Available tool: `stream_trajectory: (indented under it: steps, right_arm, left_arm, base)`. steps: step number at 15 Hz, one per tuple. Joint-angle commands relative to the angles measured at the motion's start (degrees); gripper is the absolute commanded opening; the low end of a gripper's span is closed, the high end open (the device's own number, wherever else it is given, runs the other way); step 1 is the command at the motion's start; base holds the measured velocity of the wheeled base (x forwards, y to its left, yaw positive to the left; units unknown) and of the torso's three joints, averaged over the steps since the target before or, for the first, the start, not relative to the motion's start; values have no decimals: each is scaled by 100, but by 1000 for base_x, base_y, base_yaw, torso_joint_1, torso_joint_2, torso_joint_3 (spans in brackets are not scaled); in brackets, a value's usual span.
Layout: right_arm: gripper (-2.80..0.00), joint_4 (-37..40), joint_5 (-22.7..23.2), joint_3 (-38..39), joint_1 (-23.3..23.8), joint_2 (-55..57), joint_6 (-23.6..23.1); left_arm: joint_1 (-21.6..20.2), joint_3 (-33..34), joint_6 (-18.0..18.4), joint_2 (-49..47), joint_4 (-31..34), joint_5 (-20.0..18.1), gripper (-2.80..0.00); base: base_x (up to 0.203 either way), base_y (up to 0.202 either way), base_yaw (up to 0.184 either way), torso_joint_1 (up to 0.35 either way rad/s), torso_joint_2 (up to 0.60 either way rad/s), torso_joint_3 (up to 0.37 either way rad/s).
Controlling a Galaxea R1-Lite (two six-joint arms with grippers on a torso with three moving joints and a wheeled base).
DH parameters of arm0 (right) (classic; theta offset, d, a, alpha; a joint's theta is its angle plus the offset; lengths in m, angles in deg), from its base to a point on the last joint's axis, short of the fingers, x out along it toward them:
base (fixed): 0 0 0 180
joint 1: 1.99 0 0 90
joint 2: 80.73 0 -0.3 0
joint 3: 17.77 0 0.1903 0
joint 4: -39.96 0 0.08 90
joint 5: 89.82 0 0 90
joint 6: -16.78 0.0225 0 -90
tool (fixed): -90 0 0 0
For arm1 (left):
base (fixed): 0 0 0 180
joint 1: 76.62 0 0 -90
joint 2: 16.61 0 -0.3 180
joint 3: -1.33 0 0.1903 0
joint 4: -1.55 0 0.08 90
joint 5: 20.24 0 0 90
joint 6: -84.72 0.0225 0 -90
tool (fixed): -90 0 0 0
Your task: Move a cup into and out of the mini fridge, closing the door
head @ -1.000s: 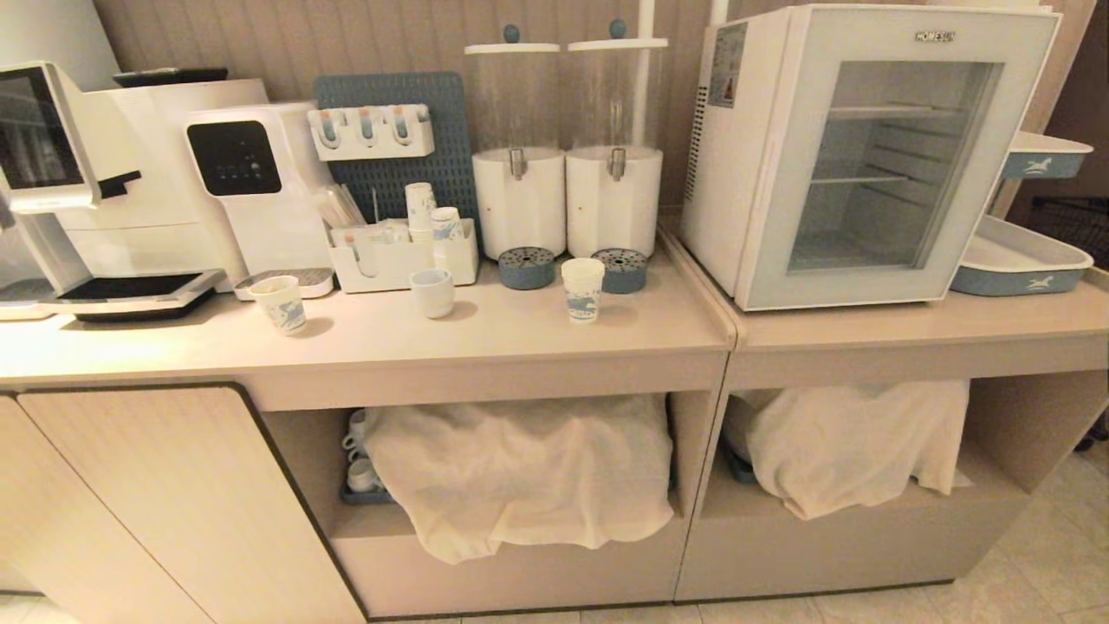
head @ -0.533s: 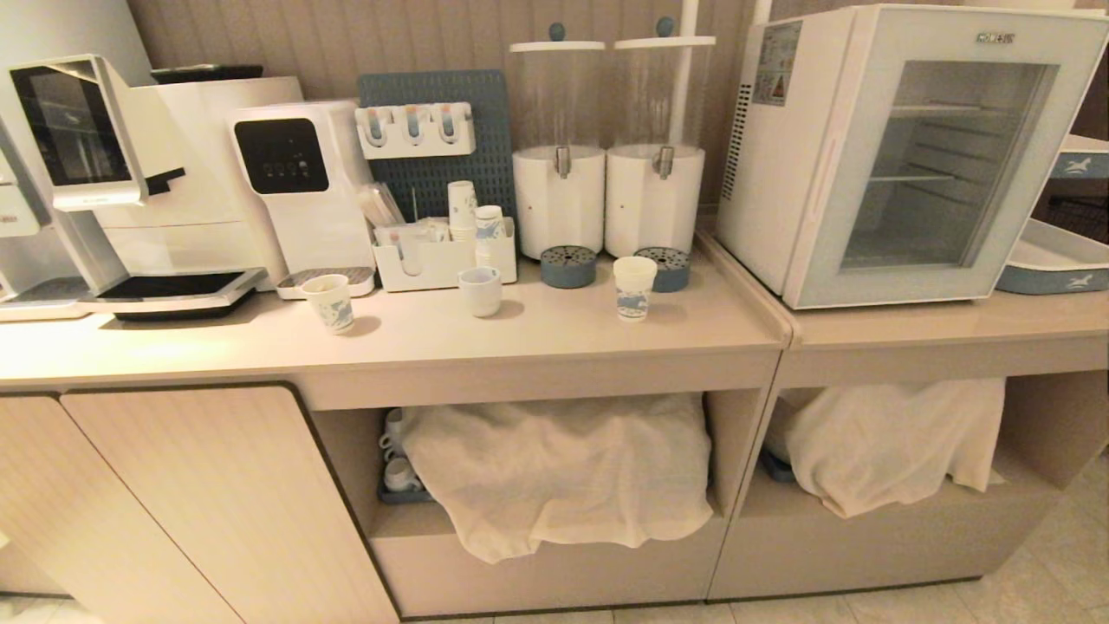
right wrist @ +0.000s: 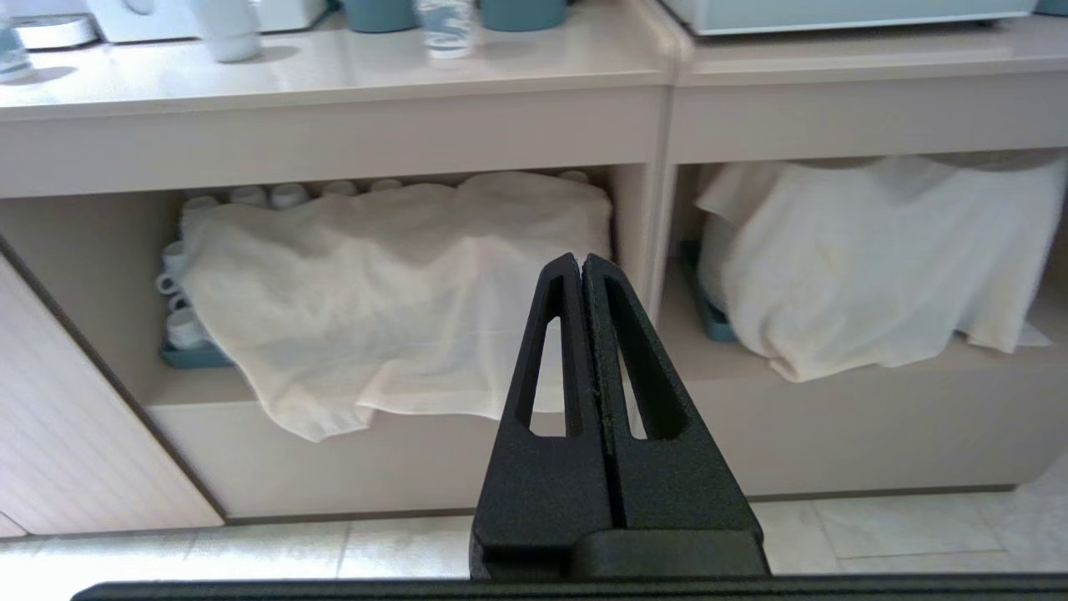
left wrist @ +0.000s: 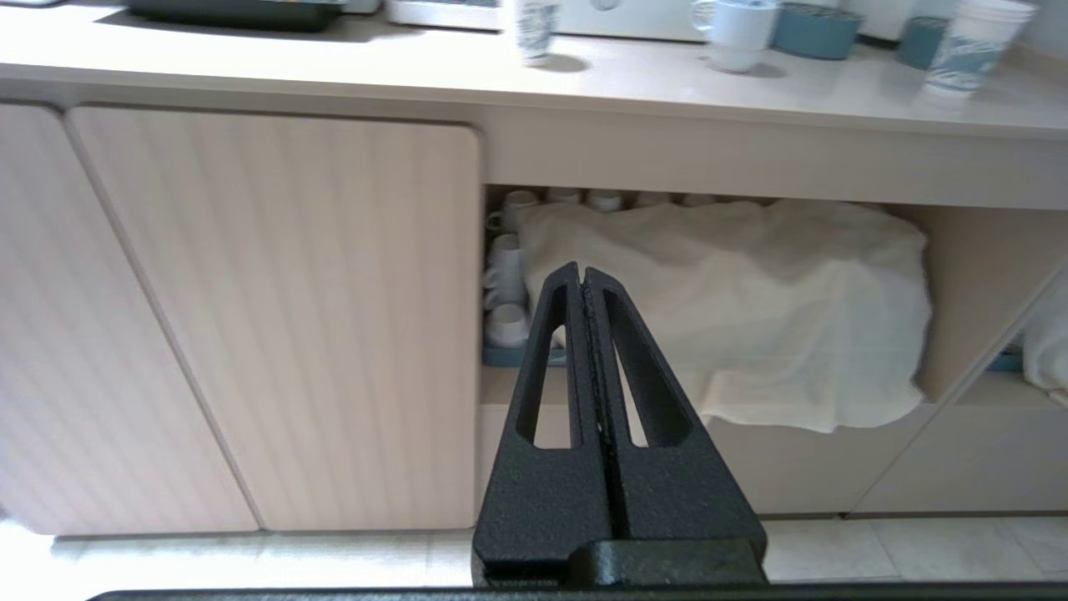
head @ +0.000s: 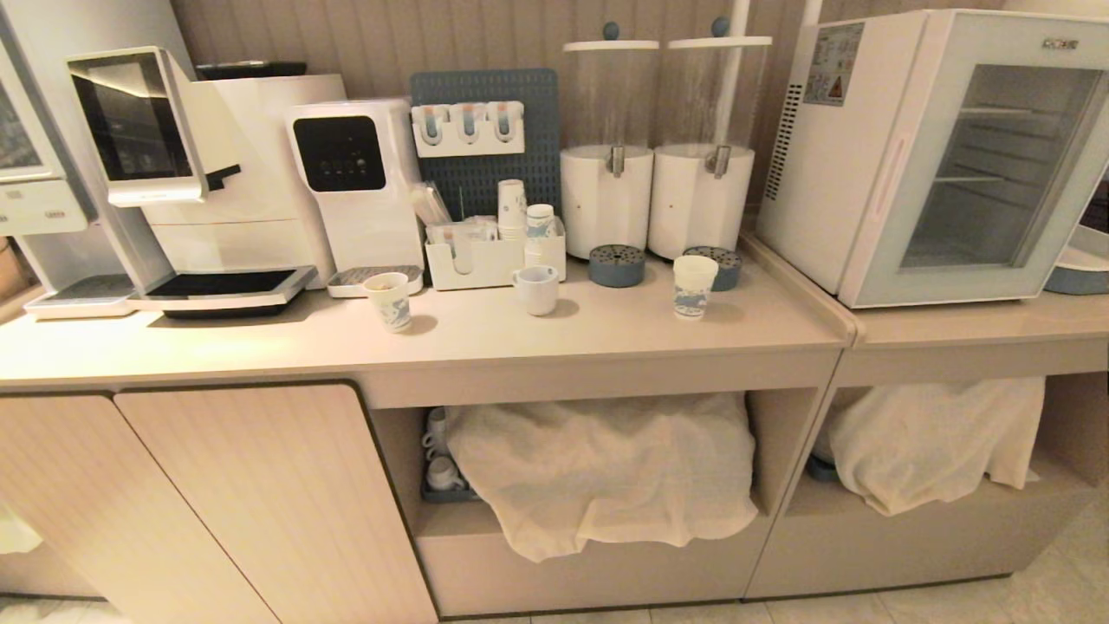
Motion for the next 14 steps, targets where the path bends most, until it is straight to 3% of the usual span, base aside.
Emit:
stream_trajectory:
  steps: [1,6,14]
  right_arm:
    - [-280,-4,2,0,-1,9,6]
    - [-280,-4,2,0,-1,7,6]
    - [-280,-7,11,0,-1,8,-2]
  left_arm:
    - [2,229,-2,19,-2,-2,-280]
    - [2,229,-11,19,-2,-2,-280]
    - [2,229,-29,19,-2,-2,-280]
  base:
    - [0,192,2,11,2,2]
    - [0,170,-1,0,0,2]
    - [0,7,0,0,1,0]
